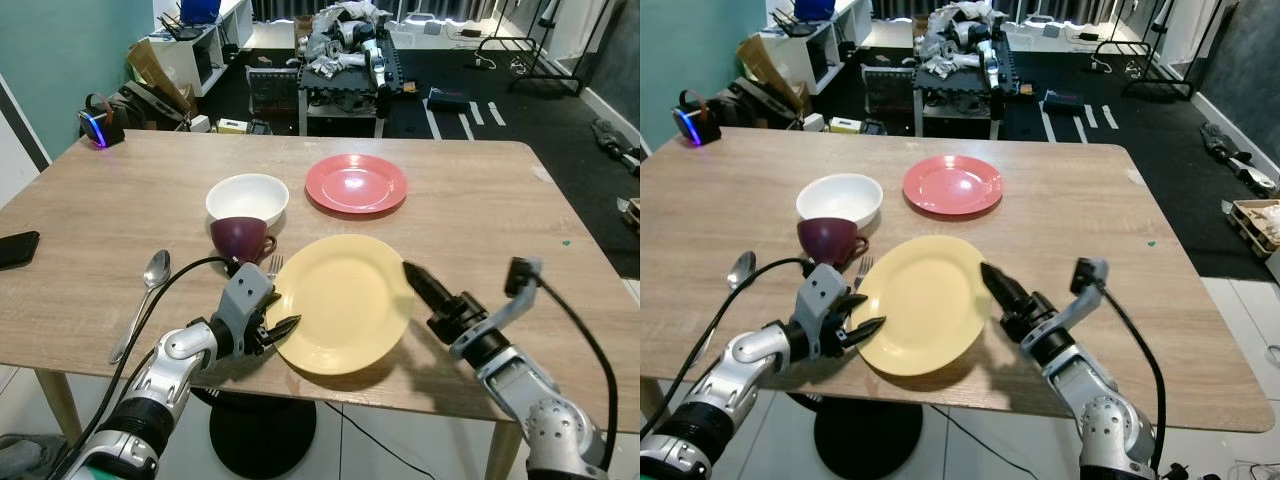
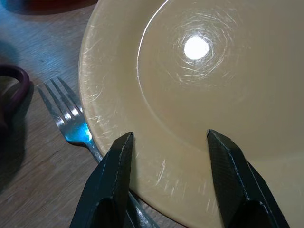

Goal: Setting the table

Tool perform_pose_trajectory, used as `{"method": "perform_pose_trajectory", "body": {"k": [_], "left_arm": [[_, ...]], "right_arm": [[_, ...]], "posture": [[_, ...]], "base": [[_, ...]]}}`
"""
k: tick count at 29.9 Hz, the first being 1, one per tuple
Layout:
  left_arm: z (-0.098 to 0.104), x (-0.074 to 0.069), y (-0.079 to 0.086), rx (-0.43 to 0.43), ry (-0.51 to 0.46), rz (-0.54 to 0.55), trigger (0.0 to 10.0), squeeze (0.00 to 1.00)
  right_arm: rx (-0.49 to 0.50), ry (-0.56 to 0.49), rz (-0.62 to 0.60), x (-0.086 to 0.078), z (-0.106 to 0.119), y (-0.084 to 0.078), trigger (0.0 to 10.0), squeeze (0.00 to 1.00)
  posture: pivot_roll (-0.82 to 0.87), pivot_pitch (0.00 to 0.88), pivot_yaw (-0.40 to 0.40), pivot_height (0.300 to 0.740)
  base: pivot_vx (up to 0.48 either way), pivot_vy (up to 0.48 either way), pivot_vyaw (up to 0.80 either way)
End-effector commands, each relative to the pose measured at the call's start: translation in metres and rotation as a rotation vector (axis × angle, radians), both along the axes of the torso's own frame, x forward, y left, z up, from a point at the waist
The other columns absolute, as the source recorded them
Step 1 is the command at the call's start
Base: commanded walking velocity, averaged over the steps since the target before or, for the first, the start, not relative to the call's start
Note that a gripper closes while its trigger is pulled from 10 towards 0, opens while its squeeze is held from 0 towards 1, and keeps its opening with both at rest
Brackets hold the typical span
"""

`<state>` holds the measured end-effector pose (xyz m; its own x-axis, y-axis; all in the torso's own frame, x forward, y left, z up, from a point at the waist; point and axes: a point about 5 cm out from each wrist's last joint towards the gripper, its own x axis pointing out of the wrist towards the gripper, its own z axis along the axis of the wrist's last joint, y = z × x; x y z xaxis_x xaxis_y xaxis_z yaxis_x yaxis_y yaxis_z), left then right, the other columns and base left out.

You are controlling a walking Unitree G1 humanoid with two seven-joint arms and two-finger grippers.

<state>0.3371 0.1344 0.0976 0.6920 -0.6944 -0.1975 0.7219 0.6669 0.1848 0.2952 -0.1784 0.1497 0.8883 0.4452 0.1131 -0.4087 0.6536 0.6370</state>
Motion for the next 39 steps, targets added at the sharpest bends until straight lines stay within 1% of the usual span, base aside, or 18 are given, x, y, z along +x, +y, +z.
{"method": "perform_pose_trajectory", "body": {"k": [1,6,10,12,15,16,17,18,19,20,21,22,23,24,25,30,33,39], "left_arm": [[-0.016,-0.007,0.007,0.039,0.072,0.012,10.0,0.00],[-0.016,-0.007,0.008,0.040,0.072,0.012,10.0,0.00],[-0.016,-0.007,0.008,0.040,0.072,0.015,10.0,0.00],[-0.015,-0.007,0.008,0.039,0.071,0.015,10.0,0.00],[-0.015,-0.006,0.008,0.039,0.071,0.017,10.0,0.00],[-0.015,-0.006,0.008,0.039,0.071,0.017,10.0,0.00],[-0.015,-0.006,0.008,0.038,0.072,0.018,10.0,0.00],[-0.015,-0.006,0.008,0.037,0.072,0.019,10.0,0.00],[-0.015,-0.006,0.008,0.037,0.072,0.019,10.0,0.00],[-0.015,-0.006,0.008,0.037,0.072,0.019,10.0,0.00],[-0.015,-0.006,0.008,0.037,0.072,0.019,10.0,0.00],[-0.015,-0.006,0.008,0.037,0.072,0.019,10.0,0.00],[-0.015,-0.006,0.007,0.037,0.072,0.018,10.0,0.00],[-0.016,-0.006,0.007,0.037,0.072,0.018,10.0,0.00],[-0.016,-0.006,0.007,0.037,0.072,0.018,10.0,0.00],[-0.015,-0.006,0.007,0.037,0.071,0.018,10.0,0.00],[-0.015,-0.005,0.007,0.038,0.070,0.019,10.0,0.00],[-0.014,-0.005,0.007,0.036,0.069,0.022,10.0,0.00]], "right_arm": [[-0.075,-0.001,0.016,-0.002,-0.005,0.002,10.0,0.00],[-0.114,0.016,0.057,-0.004,-0.009,0.009,10.0,0.00],[-0.191,0.065,0.184,-0.016,-0.023,0.021,10.0,0.00],[-0.204,0.096,0.242,-0.023,-0.030,0.027,10.0,0.00],[-0.176,0.162,0.314,-0.033,-0.042,0.039,10.0,0.00],[-0.176,0.162,0.314,-0.033,-0.042,0.039,10.0,0.00],[-0.133,0.184,0.316,-0.035,-0.045,0.044,9.6,0.00],[-0.092,0.205,0.314,-0.036,-0.047,0.048,6.7,0.00],[-0.092,0.205,0.314,-0.036,-0.047,0.048,6.7,0.00],[-0.046,0.218,0.298,-0.034,-0.047,0.051,0.8,0.00],[-0.046,0.218,0.298,-0.034,-0.047,0.051,0.8,0.00],[-0.014,0.227,0.289,-0.033,-0.047,0.053,0.8,0.00],[0.034,0.232,0.274,-0.031,-0.046,0.055,0.0,0.00],[0.071,0.235,0.262,-0.029,-0.044,0.057,0.0,0.00],[0.071,0.235,0.262,-0.029,-0.044,0.057,0.0,0.00],[0.149,0.248,0.219,-0.020,-0.040,0.062,0.0,0.00],[0.157,0.242,0.197,-0.017,-0.037,0.064,0.0,0.00],[0.128,0.206,0.137,-0.013,-0.032,0.060,0.0,0.00]], "posture": [[-0.08,0.019,0.088,0.740],[-0.08,0.020,0.087,0.740],[-0.08,0.022,0.086,0.740],[-0.08,0.021,0.085,0.740],[-0.08,0.021,0.081,0.740],[-0.08,0.021,0.081,0.740],[-0.08,0.021,0.081,0.740],[-0.08,0.021,0.079,0.740],[-0.08,0.021,0.079,0.740],[-0.08,0.019,0.080,0.740],[-0.08,0.019,0.080,0.740],[-0.08,0.019,0.080,0.740],[-0.08,0.018,0.080,0.740],[-0.08,0.017,0.080,0.740],[-0.08,0.017,0.080,0.740],[-0.08,0.015,0.080,0.740],[-0.08,0.011,0.079,0.740],[-0.08,0.005,0.076,0.740]], "base": [[0.000,0.000,0.00],[0.000,0.000,0.00],[0.000,0.000,0.00],[0.000,0.000,0.00],[0.000,0.000,0.00],[0.000,0.000,0.00],[0.000,0.000,0.00],[0.000,0.000,0.00],[0.000,0.000,0.00],[0.000,0.000,0.00],[0.000,0.000,0.00],[0.000,0.000,0.00],[0.000,0.000,0.00],[0.000,0.000,0.00],[0.000,0.000,0.00],[0.000,0.000,0.00],[0.000,0.000,0.00],[0.000,0.000,0.00]]}}
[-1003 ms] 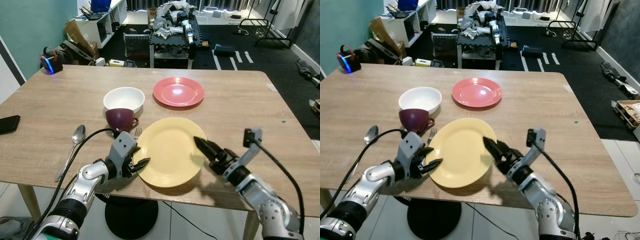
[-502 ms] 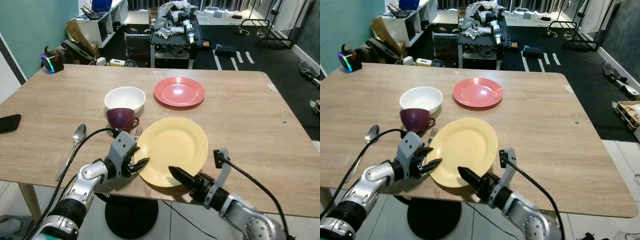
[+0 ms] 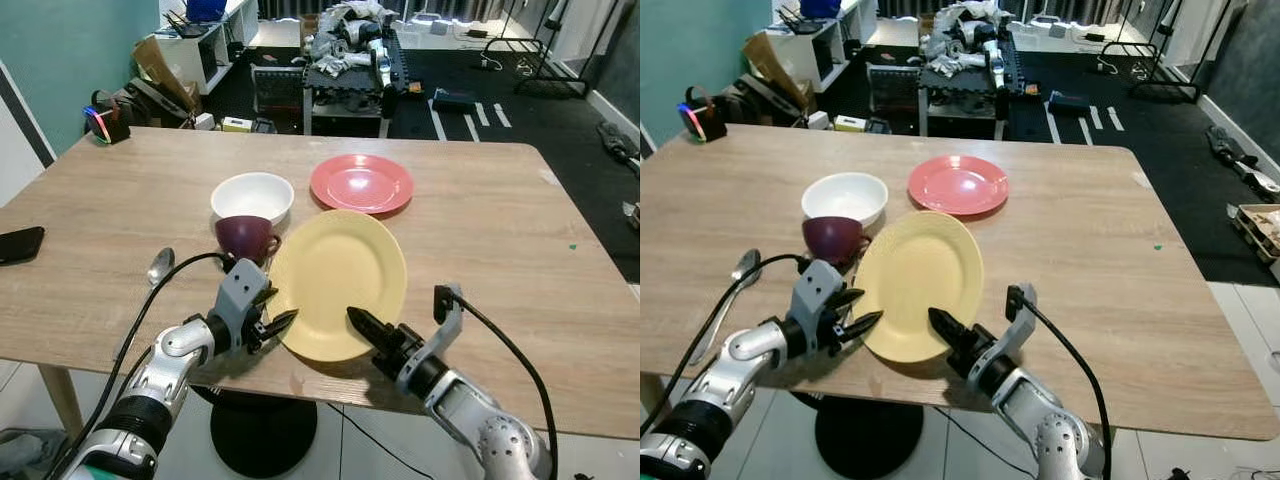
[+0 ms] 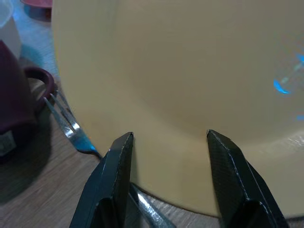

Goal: Setting the table

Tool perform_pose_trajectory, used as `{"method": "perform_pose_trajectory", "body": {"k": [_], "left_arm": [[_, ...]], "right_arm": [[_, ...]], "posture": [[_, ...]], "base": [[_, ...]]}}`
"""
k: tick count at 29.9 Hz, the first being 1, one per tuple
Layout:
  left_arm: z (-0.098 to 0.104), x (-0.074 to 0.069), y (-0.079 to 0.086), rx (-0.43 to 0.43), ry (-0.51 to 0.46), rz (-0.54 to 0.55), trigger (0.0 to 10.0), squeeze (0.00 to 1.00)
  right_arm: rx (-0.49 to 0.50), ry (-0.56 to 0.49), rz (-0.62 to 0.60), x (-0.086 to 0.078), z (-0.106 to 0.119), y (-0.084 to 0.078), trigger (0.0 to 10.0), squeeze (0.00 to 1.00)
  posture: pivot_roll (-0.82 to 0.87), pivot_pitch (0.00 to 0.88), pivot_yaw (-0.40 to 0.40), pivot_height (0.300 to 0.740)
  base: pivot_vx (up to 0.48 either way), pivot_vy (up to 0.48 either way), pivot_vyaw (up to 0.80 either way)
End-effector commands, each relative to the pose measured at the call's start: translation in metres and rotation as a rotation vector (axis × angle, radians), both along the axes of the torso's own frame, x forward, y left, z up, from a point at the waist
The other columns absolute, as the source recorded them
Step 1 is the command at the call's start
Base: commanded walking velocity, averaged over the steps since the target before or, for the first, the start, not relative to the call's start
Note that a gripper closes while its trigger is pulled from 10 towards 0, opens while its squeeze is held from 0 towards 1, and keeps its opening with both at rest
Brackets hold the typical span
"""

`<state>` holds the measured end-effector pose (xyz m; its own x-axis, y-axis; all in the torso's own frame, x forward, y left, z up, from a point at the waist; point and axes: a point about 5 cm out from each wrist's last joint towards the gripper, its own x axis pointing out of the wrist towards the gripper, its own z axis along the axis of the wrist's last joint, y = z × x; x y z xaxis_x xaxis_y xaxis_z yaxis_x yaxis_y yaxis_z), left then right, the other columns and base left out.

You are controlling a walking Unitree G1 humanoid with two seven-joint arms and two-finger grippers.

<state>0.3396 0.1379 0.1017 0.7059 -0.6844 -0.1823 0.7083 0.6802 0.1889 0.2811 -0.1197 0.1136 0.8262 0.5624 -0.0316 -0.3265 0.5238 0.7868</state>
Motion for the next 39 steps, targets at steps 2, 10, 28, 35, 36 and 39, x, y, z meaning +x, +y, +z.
{"method": "perform_pose_trajectory", "body": {"k": [2,10,28,35,36,39], "left_arm": [[-0.018,-0.006,0.004,0.042,0.082,0.009,10.0,0.00],[0.029,0.015,0.001,-0.060,-0.072,0.053,10.0,0.00],[0.136,-0.020,-0.024,-0.338,-0.304,0.122,10.0,0.00],[0.108,-0.044,-0.007,-0.191,-0.299,0.413,10.0,0.00],[0.107,-0.046,-0.004,-0.184,-0.310,0.445,10.0,0.00],[0.110,-0.056,0.008,-0.183,-0.326,0.537,10.0,0.00]], "right_arm": [[0.029,-0.038,-0.017,0.002,0.007,0.000,0.0,0.00],[0.019,-0.079,-0.053,0.005,0.015,-0.005,0.0,0.00],[-0.292,-0.478,-0.684,0.016,0.110,-0.104,10.0,0.00],[-0.462,-0.564,-0.743,-0.005,0.116,-0.091,10.0,0.00],[-0.453,-0.559,-0.729,-0.006,0.114,-0.086,10.0,0.00],[-0.414,-0.535,-0.647,-0.005,0.106,-0.067,10.0,0.00]], "posture": [[-0.08,0.003,0.076,0.740],[-0.08,0.000,0.076,0.740],[-0.08,0.000,0.121,0.740],[-0.08,0.000,0.126,0.740],[-0.08,0.000,0.126,0.740],[-0.05,0.000,0.115,0.740]], "base": [[0.000,0.000,0.00],[0.000,0.000,0.00],[0.000,0.000,0.00],[0.000,0.000,0.00],[0.000,0.000,0.00],[0.000,0.000,0.00]]}}
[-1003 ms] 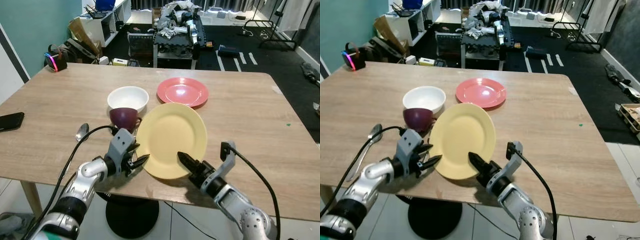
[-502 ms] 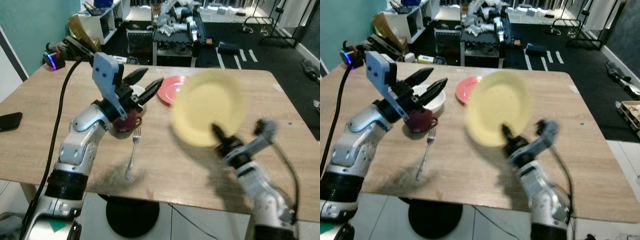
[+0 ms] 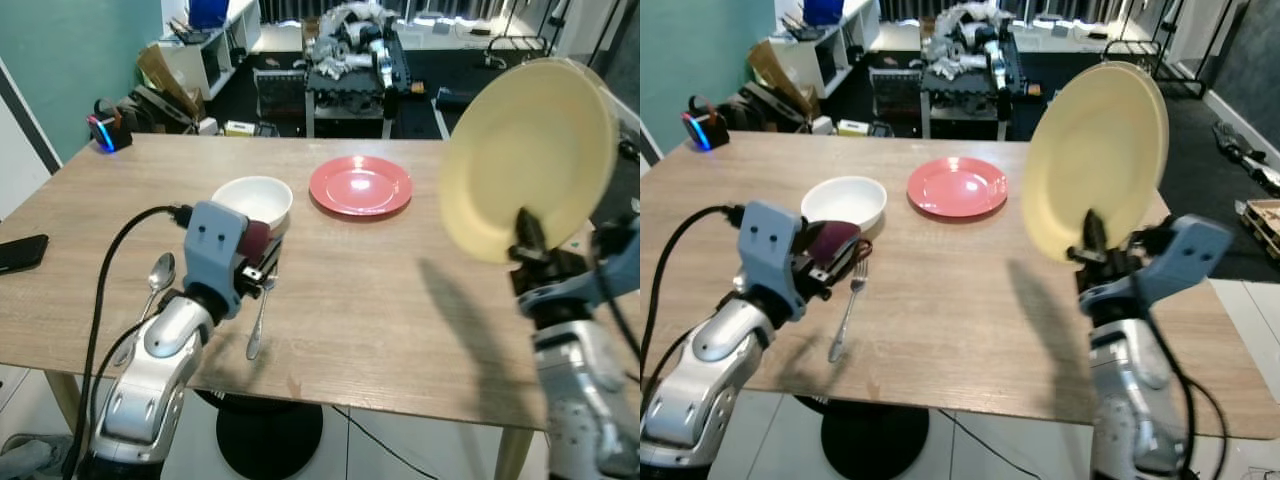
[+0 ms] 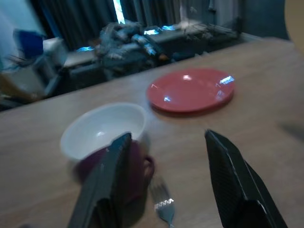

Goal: Setting the table

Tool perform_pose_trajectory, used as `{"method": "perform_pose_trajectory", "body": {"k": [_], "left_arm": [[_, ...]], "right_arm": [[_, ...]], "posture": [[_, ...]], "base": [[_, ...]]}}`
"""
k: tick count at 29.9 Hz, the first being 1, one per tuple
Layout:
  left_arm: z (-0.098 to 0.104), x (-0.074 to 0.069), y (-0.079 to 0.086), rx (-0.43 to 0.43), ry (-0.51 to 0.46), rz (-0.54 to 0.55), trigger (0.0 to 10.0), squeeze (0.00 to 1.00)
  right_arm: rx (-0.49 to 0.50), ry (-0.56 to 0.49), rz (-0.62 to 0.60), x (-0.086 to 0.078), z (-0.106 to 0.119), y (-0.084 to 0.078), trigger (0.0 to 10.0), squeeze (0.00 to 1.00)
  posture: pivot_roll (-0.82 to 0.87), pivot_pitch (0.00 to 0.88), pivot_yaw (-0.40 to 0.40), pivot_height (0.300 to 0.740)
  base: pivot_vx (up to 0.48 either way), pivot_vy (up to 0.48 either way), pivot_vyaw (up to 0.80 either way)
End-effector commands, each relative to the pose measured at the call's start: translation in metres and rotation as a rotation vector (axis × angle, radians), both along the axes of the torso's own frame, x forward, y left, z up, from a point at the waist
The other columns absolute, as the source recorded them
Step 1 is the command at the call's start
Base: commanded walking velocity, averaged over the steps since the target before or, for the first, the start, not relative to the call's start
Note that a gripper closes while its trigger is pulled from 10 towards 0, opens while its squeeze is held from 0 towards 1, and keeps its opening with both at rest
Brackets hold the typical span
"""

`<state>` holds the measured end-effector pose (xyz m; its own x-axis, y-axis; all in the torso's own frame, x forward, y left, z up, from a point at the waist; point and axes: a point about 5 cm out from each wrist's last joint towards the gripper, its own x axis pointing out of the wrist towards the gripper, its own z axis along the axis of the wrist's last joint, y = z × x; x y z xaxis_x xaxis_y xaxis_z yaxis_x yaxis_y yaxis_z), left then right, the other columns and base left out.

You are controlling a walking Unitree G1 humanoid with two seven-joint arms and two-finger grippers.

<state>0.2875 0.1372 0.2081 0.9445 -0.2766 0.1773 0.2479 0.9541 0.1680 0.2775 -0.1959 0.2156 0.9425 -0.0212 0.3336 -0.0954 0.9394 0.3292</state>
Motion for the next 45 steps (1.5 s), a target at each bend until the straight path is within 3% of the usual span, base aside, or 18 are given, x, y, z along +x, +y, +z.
{"method": "perform_pose_trajectory", "body": {"k": [1,7,9,13,21,30,34,37,40,45], "left_arm": [[0.005,-0.007,0.013,0.039,-0.024,0.094,10.0,0.00],[0.006,-0.011,0.017,0.078,-0.041,0.127,10.0,0.00],[-0.008,-0.021,0.022,0.142,0.000,0.150,10.0,0.00],[-0.015,-0.017,0.015,0.116,0.032,0.161,10.0,0.00],[0.002,0.018,-0.010,0.050,-0.021,0.105,10.0,0.00],[0.016,0.035,-0.014,0.041,-0.042,0.053,10.0,0.00],[0.014,0.037,-0.012,-0.005,-0.025,0.077,10.0,0.00],[0.013,0.033,-0.012,-0.045,-0.054,0.137,10.0,0.00],[0.011,0.031,-0.011,-0.063,-0.062,0.172,10.0,0.00],[0.001,0.023,-0.002,-0.085,-0.042,0.221,10.0,0.00]], "right_arm": [[0.010,-0.006,0.071,-0.001,0.001,0.016,10.0,0.00],[0.028,0.003,0.118,0.000,-0.001,0.024,10.0,0.00],[0.054,0.056,0.251,0.004,-0.019,0.057,10.0,0.00],[0.035,0.103,0.313,0.008,-0.035,0.075,10.0,0.00],[0.028,0.067,0.256,0.022,-0.028,0.066,10.0,0.00],[0.027,0.029,0.186,0.022,-0.025,0.054,10.0,0.00],[0.026,0.042,0.194,0.022,-0.028,0.056,10.0,0.00],[0.002,0.093,0.255,0.025,-0.034,0.060,10.0,0.00],[-0.016,0.123,0.288,0.026,-0.037,0.059,10.0,0.00],[-0.027,0.141,0.286,0.037,-0.036,0.054,10.0,0.00]], "posture": [[-0.04,0.000,0.112,0.740],[-0.03,0.000,0.107,0.740],[0.00,0.000,0.085,0.740],[0.02,0.000,0.092,0.740],[-0.03,0.000,0.159,0.740],[-0.06,0.000,0.206,0.740],[-0.05,0.000,0.152,0.740],[-0.02,0.000,0.014,0.740],[-0.01,0.000,-0.037,0.740],[-0.02,0.000,-0.039,0.740]], "base": [[0.000,0.000,0.00],[0.000,0.000,0.00],[0.000,0.000,0.00],[0.000,0.000,0.00],[0.000,0.000,0.00],[0.000,0.000,0.00],[0.000,0.000,0.00],[0.000,0.000,0.00],[0.000,0.000,0.00],[0.000,0.000,0.00]]}}
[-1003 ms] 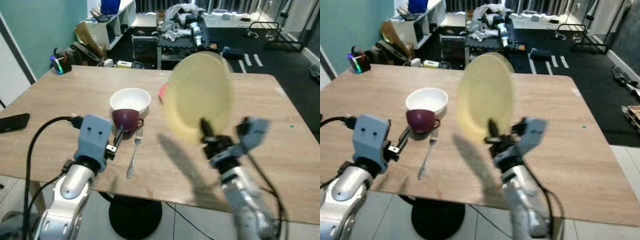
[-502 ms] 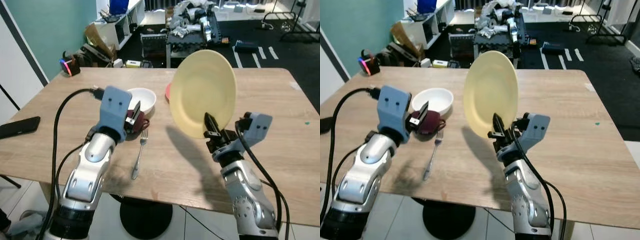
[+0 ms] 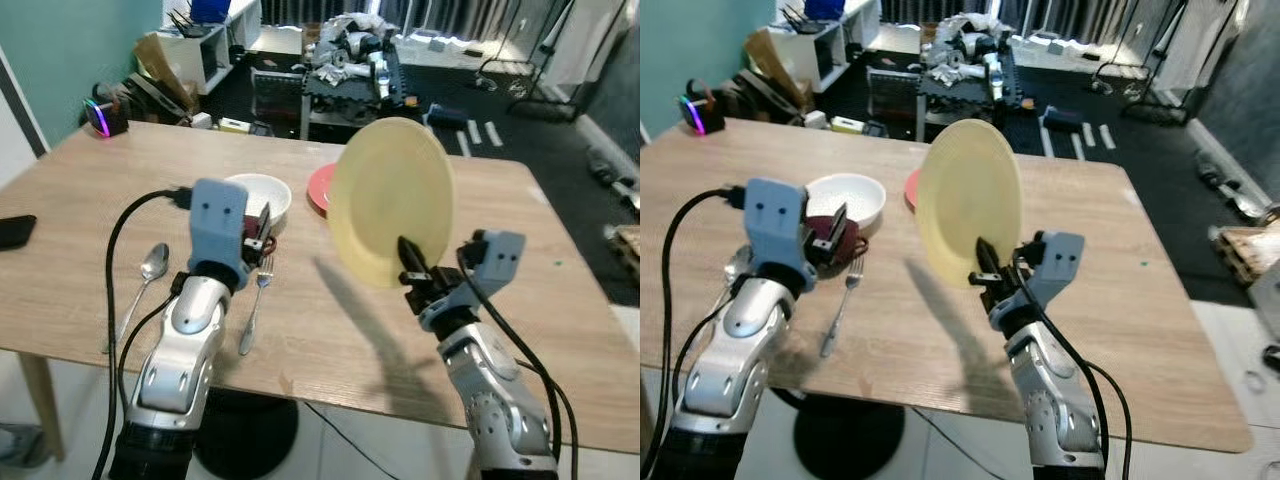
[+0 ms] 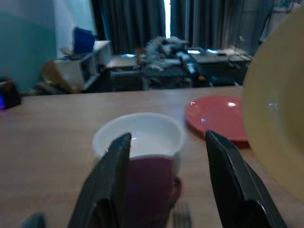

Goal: Setting the table

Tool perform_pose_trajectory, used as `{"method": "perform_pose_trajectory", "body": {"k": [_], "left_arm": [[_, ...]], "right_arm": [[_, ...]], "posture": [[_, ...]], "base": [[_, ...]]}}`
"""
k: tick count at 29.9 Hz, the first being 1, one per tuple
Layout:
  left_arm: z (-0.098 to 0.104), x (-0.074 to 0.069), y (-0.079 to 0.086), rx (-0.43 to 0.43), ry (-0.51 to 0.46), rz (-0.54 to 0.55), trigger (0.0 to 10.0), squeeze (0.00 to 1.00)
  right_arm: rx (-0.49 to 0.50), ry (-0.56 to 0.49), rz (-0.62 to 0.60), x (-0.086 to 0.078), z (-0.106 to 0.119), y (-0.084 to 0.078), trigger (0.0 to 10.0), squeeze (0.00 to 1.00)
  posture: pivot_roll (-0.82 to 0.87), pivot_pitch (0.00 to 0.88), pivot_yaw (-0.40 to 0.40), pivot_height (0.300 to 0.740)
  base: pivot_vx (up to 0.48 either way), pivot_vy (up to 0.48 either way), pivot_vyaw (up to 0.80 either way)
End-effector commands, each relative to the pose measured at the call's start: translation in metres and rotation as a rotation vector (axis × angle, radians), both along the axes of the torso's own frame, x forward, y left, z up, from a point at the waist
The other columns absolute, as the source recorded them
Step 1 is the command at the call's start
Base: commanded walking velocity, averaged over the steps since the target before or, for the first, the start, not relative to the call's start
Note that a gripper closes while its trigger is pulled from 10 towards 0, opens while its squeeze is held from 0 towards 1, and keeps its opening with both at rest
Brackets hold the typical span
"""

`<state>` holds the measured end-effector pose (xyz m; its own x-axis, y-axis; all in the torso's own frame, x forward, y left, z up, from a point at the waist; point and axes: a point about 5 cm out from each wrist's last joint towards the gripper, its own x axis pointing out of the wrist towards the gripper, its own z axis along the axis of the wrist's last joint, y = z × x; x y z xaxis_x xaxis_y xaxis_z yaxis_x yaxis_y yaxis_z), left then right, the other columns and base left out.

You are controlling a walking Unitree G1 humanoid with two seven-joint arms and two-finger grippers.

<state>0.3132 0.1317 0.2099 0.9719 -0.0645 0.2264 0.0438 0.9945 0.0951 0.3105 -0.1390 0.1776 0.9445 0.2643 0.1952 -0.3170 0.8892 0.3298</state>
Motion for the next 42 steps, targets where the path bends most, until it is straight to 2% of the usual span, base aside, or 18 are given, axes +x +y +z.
{"method": "perform_pose_trajectory", "body": {"k": [1,6,10,14,20,30,35,42], "left_arm": [[-0.001,-0.002,0.003,-0.004,-0.005,0.018,10.0,0.00],[-0.003,0.001,0.005,-0.002,-0.003,0.018,10.0,0.00],[0.000,0.005,0.001,-0.004,-0.011,0.004,10.0,0.00],[-0.001,0.001,-0.004,-0.010,-0.014,-0.013,10.0,0.00],[-0.005,-0.001,-0.006,-0.003,-0.005,-0.020,10.0,0.00],[-0.002,-0.001,-0.006,-0.011,-0.018,-0.024,10.0,0.00],[-0.002,0.000,-0.012,-0.024,-0.020,-0.039,10.0,0.00],[-0.002,0.001,-0.012,-0.025,-0.018,-0.044,10.0,0.00]], "right_arm": [[0.004,0.000,-0.005,0.004,0.002,-0.003,10.0,0.00],[0.020,-0.012,-0.049,0.008,0.006,-0.009,10.0,0.00],[0.014,-0.002,-0.059,0.002,0.002,-0.011,10.0,0.00],[0.007,0.016,-0.066,-0.002,-0.004,-0.013,10.0,0.00],[0.009,0.018,-0.065,0.000,-0.004,-0.012,10.0,0.00],[0.015,0.013,-0.059,0.004,-0.004,-0.008,10.0,0.00],[-0.001,0.018,-0.077,0.002,-0.006,-0.016,10.0,0.00],[-0.005,0.015,-0.083,0.003,-0.005,-0.017,10.0,0.00]], "posture": [[-0.02,0.000,-0.039,0.740],[-0.05,0.000,-0.017,0.740],[-0.06,0.000,-0.002,0.740],[-0.06,0.000,-0.001,0.740],[-0.04,0.000,-0.004,0.740],[-0.04,0.000,0.004,0.740],[-0.05,0.000,0.007,0.740],[-0.06,0.000,0.009,0.740]], "base": [[0.000,0.000,0.00],[0.000,0.000,0.00],[0.000,0.000,0.00],[0.000,0.000,0.00],[0.000,0.000,0.00],[-0.337,0.000,0.00],[-0.341,0.000,0.00],[-0.336,0.000,0.00]]}}
